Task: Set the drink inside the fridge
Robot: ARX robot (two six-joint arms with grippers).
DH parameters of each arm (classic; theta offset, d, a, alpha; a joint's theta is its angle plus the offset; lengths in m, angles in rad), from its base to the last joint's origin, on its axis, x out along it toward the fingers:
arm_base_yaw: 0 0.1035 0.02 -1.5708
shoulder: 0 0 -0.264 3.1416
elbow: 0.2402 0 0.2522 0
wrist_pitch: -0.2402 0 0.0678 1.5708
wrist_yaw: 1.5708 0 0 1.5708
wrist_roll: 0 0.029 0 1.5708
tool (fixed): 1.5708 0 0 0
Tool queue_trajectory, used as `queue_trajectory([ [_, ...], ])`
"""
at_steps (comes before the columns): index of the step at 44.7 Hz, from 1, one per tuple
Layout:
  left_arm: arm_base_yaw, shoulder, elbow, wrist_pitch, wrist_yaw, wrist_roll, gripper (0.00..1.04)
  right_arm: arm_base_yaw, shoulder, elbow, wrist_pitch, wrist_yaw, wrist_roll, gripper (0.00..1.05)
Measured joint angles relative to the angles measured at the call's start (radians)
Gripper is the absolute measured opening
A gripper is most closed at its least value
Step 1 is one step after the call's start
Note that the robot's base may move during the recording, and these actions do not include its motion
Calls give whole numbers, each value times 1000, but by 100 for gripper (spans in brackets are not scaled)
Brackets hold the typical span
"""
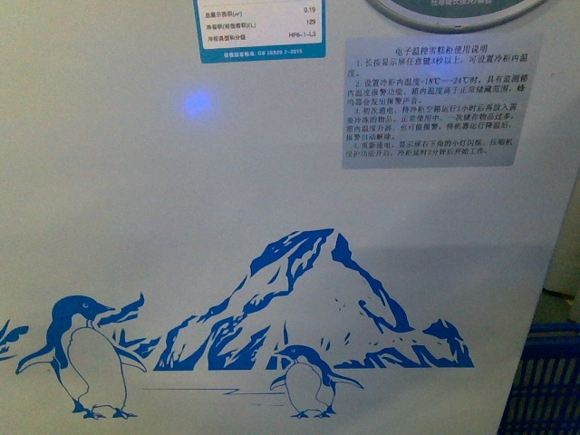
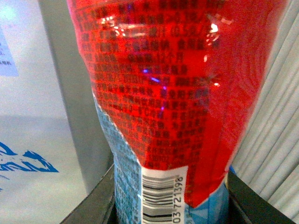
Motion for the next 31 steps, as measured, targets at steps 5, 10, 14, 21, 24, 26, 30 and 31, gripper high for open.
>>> queue_trajectory([
  [5, 0, 0, 0, 0, 0, 0, 97, -6, -9, -22, 0, -1, -6, 40],
  [10, 0, 0, 0, 0, 0, 0, 97, -8, -9, -27, 0, 2, -9, 40],
  [14, 0, 0, 0, 0, 0, 0, 97, -8, -9, -27, 0, -2, -12, 40],
  [21, 0, 0, 0, 0, 0, 0, 97, -8, -11, -27, 0, -1, -14, 40],
  [24, 0, 0, 0, 0, 0, 0, 97, -8, -11, -27, 0, -1, -14, 40],
  [26, 0, 0, 0, 0, 0, 0, 97, -8, -11, -27, 0, -1, -14, 40],
  [30, 0, 0, 0, 0, 0, 0, 97, -8, -11, -27, 0, -1, -14, 40],
  [31, 0, 0, 0, 0, 0, 0, 97, -8, -11, -27, 0, -1, -14, 40],
])
